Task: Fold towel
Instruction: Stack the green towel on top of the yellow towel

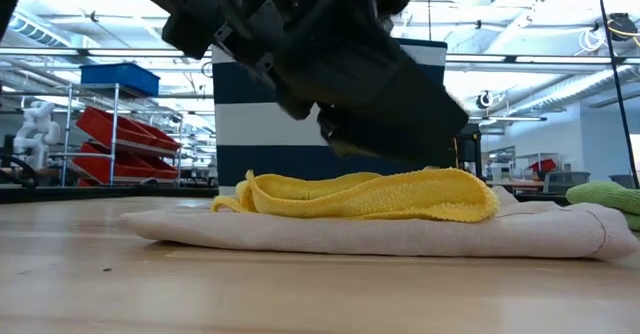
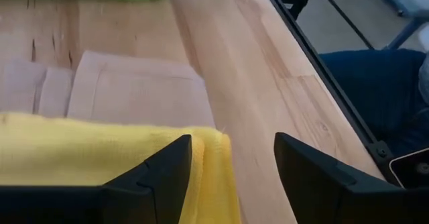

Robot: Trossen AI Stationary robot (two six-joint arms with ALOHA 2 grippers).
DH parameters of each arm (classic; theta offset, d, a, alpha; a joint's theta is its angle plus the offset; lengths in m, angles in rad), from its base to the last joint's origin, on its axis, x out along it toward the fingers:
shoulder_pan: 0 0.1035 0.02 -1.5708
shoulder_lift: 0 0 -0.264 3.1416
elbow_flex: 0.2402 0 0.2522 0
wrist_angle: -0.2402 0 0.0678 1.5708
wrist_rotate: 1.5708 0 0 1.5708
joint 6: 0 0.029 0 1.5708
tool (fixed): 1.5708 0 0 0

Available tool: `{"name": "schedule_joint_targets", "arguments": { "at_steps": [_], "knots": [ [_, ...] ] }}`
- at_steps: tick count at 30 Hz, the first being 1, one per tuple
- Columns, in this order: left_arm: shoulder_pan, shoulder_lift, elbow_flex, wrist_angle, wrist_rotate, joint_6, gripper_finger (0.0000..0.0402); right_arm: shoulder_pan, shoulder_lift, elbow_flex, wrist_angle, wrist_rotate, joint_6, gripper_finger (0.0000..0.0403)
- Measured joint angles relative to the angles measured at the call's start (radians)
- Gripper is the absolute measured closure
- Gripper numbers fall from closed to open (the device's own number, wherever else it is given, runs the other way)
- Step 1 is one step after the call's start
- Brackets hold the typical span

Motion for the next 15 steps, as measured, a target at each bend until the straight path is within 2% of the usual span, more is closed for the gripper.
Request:
{"name": "schedule_joint_targets", "arguments": {
  "at_steps": [2, 4, 11, 15],
  "knots": [
    [-0.007, 0.0, 0.01, 0.0, -0.008, 0.039, 0.0182, -0.009, -0.013, -0.003, 0.02, 0.011, -0.014, 0.0363],
    [-0.02, 0.0, 0.023, 0.001, -0.038, 0.088, 0.0182, -0.017, -0.028, -0.004, 0.062, 0.016, -0.051, 0.039],
    [-0.055, -0.002, 0.086, 0.001, -0.159, 0.224, 0.0182, -0.061, -0.111, -0.004, 0.11, 0.138, -0.077, 0.0388],
    [-0.064, -0.002, 0.093, -0.001, -0.223, 0.268, 0.0182, -0.073, -0.17, -0.004, 0.122, 0.136, -0.145, 0.0396]
  ]
}}
